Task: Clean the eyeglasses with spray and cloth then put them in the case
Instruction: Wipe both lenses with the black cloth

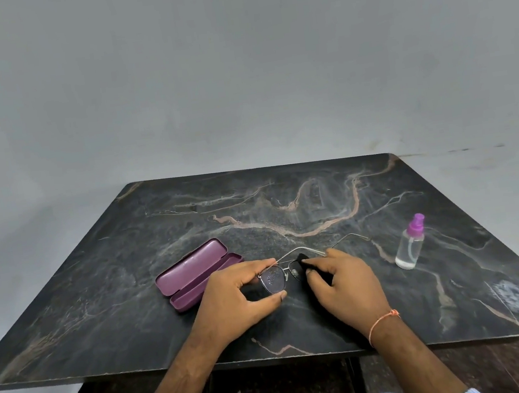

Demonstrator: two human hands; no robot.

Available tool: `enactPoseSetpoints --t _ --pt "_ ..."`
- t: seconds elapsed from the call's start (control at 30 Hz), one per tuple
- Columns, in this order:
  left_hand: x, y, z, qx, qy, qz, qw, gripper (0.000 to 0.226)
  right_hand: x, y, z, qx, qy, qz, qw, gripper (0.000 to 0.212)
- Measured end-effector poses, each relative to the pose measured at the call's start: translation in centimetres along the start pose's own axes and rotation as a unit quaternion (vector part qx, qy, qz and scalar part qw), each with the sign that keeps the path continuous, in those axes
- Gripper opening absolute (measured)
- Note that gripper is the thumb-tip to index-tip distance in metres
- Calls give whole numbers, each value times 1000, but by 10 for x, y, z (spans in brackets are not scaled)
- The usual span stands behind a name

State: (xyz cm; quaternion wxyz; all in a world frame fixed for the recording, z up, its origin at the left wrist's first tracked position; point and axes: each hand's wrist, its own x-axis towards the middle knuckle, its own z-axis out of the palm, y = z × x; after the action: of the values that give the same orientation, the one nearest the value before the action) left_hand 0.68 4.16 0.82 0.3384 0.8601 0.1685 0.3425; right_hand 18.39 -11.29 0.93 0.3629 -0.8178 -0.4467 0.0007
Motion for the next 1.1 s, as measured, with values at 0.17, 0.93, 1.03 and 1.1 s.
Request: enactPoseSetpoints --t 0.17,0.93,1.03,1.1 --pt "0 0 0 5 -4 8 1000 59 -3 -1 -2 62 -13 -26 998 26" --pt "-3 3 -1 22 1 4 1000 58 3 10 0 18 -16 2 1000 20" --pt "-3 4 -2 22 1 3 1000 58 4 8 1 -53 -2 -13 999 18" --pt "-3 4 -2 24 3 4 1000 58 2 5 1 -37 -6 -19 999 18"
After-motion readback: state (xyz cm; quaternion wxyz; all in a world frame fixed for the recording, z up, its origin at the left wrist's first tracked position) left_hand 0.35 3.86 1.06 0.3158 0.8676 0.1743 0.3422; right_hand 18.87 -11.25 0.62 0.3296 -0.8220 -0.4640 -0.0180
